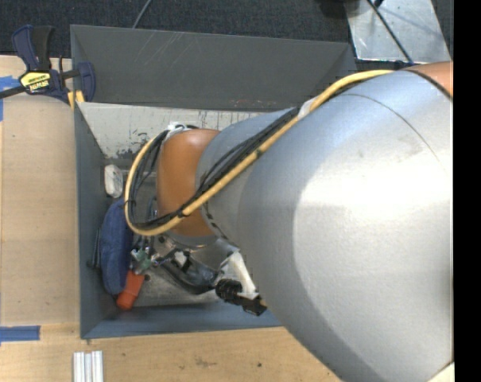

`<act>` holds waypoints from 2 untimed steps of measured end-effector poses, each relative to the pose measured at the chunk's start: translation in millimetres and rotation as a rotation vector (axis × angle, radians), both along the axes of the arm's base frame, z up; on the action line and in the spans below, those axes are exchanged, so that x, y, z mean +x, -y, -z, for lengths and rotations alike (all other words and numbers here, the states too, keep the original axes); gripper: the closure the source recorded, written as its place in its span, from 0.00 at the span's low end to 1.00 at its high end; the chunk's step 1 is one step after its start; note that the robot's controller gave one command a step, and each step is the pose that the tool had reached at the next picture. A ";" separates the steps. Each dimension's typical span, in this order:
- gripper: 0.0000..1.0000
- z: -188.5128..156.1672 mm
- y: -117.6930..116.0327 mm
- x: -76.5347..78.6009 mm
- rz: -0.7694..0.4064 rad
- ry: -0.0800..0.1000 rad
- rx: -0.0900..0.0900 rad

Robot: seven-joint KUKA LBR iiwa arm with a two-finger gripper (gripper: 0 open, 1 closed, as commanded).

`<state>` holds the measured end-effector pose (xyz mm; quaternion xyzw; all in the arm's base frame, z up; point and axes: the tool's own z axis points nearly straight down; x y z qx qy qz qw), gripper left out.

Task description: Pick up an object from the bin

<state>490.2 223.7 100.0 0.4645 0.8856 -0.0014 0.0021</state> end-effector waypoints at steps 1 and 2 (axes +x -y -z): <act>0.00 25.0 30.4 4.4 0.104 0.011 0.017; 0.00 24.4 92.8 -2.8 0.005 0.014 0.015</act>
Offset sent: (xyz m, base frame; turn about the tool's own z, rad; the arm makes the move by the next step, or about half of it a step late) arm 0.0004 -0.0356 -0.0300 0.1087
